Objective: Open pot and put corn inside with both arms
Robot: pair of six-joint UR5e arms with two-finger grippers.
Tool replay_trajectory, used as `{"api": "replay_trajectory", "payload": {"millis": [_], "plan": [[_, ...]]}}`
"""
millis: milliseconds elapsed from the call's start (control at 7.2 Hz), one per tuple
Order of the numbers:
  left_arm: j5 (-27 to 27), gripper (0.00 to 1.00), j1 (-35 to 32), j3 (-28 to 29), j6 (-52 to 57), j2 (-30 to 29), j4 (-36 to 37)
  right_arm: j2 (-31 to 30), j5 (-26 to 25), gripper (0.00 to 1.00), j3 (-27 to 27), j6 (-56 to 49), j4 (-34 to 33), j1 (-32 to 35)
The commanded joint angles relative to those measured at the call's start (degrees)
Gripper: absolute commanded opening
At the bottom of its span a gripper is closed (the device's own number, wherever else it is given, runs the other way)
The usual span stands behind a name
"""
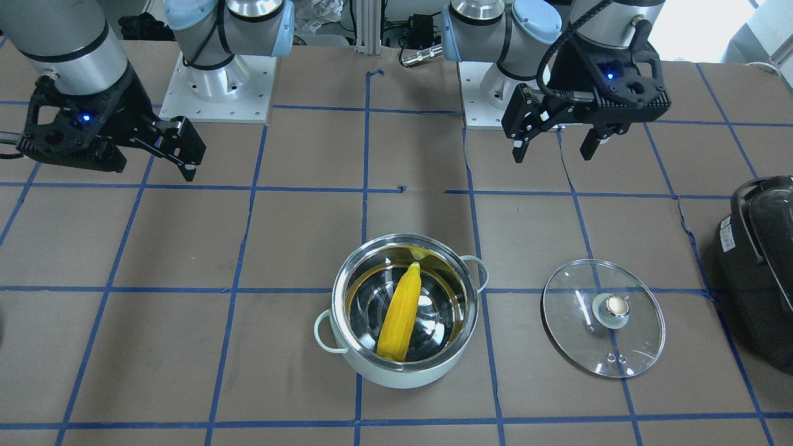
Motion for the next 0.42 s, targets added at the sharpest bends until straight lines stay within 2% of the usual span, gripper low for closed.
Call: {"api": "replay_trajectory", "payload": {"millis": [0, 278], "plan": [[0.1, 1.0, 0.9, 0.1, 0.0, 0.3, -0.8, -0.3, 0.1, 1.0, 0.2, 0.0, 0.1, 0.1], [0.0, 1.0, 0.5, 0.0, 0.0, 0.3, -0.8, -0.3, 0.1, 1.0, 0.2, 0.0, 0.1, 0.2]]}}
